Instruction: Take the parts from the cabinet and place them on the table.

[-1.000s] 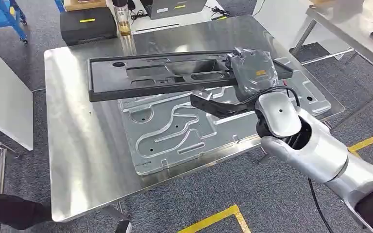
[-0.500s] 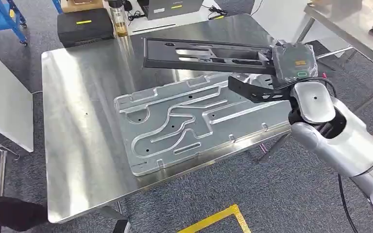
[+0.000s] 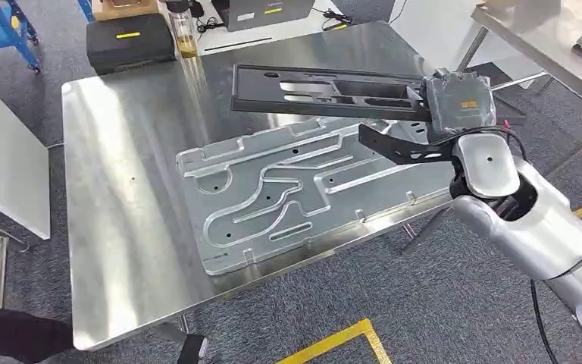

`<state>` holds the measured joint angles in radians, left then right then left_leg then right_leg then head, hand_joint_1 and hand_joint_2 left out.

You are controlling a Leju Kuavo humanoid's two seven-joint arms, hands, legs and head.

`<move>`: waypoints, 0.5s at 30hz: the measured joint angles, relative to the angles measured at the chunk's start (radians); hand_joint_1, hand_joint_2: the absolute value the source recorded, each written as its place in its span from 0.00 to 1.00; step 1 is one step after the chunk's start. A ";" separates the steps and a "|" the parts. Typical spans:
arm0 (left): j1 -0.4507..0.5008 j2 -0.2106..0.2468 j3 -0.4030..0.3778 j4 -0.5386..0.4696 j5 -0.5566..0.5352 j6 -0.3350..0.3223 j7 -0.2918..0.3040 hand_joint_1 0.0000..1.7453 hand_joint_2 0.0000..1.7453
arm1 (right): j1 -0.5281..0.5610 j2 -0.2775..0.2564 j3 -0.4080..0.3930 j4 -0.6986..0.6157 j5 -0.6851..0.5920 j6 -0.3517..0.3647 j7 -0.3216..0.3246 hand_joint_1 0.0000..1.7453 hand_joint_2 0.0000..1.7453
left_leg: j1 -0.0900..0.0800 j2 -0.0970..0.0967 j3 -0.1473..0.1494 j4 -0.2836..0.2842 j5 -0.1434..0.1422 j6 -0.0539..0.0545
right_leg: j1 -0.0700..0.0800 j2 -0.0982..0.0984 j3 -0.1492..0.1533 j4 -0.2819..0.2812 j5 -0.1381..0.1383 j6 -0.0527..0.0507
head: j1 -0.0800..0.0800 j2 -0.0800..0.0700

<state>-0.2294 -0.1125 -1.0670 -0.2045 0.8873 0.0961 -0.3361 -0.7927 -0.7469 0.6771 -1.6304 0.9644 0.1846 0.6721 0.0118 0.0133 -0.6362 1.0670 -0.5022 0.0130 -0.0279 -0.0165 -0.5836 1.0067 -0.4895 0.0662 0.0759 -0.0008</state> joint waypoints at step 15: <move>-0.004 -0.015 0.000 -0.008 -0.029 -0.017 0.000 0.00 1.00 | -0.002 0.194 0.143 0.130 0.043 -0.144 -0.066 1.00 1.00 | 0.000 0.020 0.008 -0.003 -0.004 0.000 | 0.000 0.015 0.000 0.002 0.000 -0.001 | -0.002 0.000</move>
<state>-0.2330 -0.1274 -1.0674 -0.2125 0.8587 0.0794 -0.3365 -0.7947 -0.5532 0.8201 -1.5004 1.0079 0.0405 0.6066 0.0115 0.0334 -0.6282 1.0637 -0.5059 0.0131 -0.0277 -0.0011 -0.5839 1.0084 -0.4893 0.0656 0.0744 -0.0008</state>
